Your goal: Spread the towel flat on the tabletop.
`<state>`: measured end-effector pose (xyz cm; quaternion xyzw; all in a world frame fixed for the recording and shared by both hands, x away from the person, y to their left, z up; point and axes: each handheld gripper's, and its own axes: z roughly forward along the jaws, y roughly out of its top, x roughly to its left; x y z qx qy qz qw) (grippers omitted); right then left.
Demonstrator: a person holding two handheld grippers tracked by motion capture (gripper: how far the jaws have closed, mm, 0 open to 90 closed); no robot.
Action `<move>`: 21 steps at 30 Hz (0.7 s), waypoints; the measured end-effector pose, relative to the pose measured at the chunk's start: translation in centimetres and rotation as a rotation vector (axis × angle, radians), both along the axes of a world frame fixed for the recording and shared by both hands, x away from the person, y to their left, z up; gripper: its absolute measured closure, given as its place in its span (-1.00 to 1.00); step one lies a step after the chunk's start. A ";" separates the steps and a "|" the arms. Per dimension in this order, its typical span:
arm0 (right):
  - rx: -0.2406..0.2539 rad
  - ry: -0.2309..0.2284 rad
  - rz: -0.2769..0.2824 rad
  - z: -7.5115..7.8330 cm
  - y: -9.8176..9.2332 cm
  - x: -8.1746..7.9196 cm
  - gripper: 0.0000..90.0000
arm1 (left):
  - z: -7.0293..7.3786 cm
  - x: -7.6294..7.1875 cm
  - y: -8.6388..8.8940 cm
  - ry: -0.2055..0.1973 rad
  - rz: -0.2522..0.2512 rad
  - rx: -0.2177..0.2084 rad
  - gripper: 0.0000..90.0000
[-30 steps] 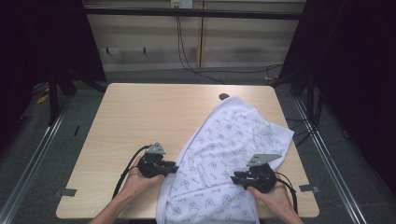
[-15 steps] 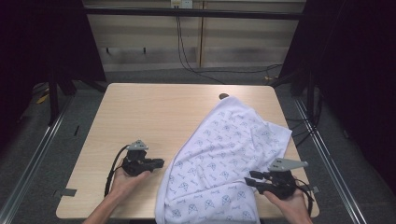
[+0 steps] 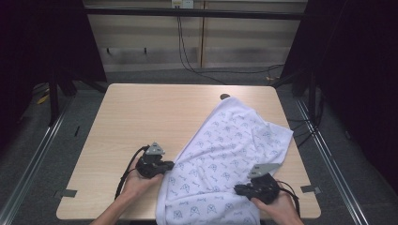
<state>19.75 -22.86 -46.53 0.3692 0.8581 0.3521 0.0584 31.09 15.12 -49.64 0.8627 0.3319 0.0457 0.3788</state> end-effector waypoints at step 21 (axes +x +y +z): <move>0.093 -0.068 -0.121 2.5 -3.6 -6.5 0.29 | 1.3 -3.1 4.9 0.067 -0.028 -0.175 0.53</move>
